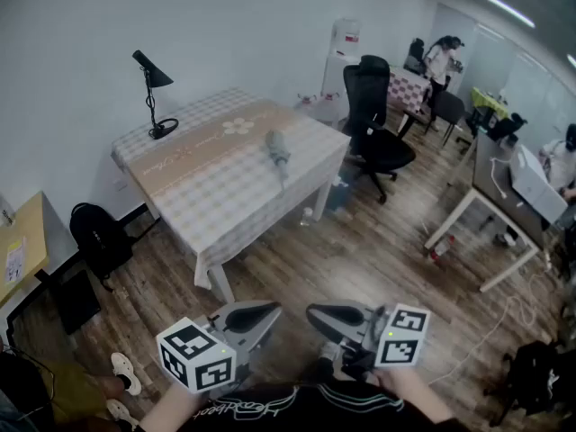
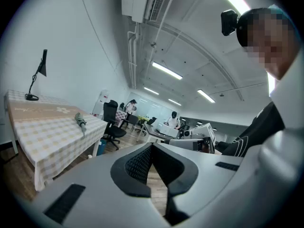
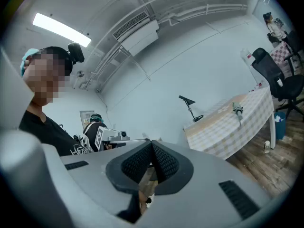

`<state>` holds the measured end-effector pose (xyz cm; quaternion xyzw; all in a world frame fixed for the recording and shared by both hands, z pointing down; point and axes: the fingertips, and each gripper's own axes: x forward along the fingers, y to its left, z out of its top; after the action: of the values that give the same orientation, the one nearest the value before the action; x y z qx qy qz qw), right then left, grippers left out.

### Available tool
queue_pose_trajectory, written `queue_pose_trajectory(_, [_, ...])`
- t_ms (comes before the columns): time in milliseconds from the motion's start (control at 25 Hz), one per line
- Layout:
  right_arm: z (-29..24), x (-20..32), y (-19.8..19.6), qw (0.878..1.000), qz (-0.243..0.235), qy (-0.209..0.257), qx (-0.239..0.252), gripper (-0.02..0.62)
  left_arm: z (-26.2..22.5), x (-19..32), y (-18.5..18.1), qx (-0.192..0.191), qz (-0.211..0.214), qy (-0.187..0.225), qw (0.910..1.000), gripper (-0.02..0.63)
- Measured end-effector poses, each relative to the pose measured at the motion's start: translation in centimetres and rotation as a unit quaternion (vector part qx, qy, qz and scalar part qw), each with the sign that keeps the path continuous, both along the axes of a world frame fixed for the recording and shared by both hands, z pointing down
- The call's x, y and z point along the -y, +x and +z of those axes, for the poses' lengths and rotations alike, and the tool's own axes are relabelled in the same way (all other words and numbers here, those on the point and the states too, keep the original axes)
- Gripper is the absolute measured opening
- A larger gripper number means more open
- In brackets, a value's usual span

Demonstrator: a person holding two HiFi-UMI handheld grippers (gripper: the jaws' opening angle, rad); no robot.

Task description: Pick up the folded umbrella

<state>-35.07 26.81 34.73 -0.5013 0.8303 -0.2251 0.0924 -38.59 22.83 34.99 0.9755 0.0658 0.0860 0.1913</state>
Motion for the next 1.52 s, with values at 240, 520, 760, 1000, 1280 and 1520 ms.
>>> queue_pose_trajectory(240, [-0.3, -0.4, 0.5, 1.000, -0.002, 0.006, 0.003, 0.012, -0.1, -0.6, 0.7, 0.002, 0.001, -0.001, 1.0000, -0.002])
queue_pose_trajectory(520, [-0.7, -0.2, 1.5, 1.000, -0.007, 0.005, 0.014, 0.012, -0.5, -0.4, 1.6, 0.003, -0.004, -0.004, 1.0000, -0.003])
queue_pose_trajectory(760, [0.0, 0.5, 3.0, 1.000, -0.013, 0.000, 0.026, 0.012, 0.4, 0.0, 3.0, 0.016, -0.011, -0.009, 0.9998, -0.002])
queue_pose_trajectory(1000, [0.8, 1.7, 5.2, 0.999, -0.023, -0.008, 0.039, 0.012, 0.9, 0.9, 5.1, 0.021, -0.019, -0.017, 0.9995, -0.002])
queue_pose_trajectory(1280, [0.8, 3.8, 9.2, 0.998, -0.040, -0.009, 0.045, 0.012, 1.0, 2.8, 9.0, 0.027, -0.041, -0.019, 0.9986, -0.003])
queue_pose_trajectory(1520, [1.0, 5.9, 15.3, 0.998, -0.037, -0.011, 0.057, 0.012, 1.8, 5.0, 14.8, 0.040, -0.051, -0.028, 0.9975, -0.002])
